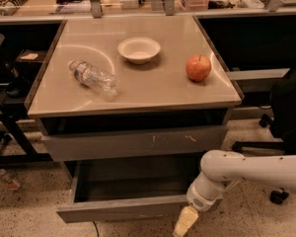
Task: Open middle drawer
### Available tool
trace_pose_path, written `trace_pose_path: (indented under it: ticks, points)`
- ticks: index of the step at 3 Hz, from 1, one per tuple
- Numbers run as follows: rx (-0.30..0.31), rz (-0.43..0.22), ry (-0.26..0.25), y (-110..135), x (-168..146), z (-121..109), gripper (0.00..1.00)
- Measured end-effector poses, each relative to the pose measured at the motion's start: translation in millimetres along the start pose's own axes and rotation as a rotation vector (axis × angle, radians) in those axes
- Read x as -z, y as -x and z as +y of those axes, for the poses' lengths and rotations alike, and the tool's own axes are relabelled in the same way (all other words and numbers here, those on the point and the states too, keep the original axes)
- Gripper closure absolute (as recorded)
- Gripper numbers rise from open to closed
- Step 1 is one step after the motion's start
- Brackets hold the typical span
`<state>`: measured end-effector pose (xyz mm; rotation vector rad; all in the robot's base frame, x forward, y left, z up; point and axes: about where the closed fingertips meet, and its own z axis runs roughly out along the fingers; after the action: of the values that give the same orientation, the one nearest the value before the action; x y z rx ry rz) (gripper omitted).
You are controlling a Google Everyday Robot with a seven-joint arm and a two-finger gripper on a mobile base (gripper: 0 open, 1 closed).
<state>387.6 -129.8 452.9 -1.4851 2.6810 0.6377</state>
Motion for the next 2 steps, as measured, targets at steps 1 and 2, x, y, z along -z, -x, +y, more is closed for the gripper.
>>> trace_pose_path:
  ticks: [1,2]
  points:
    - [0.032,-0.013,0.008,11.7,-1.1,-0.2,0.00]
    - [0.051,-0.020,0.011,19.0,-1.8,-0.6,0.00]
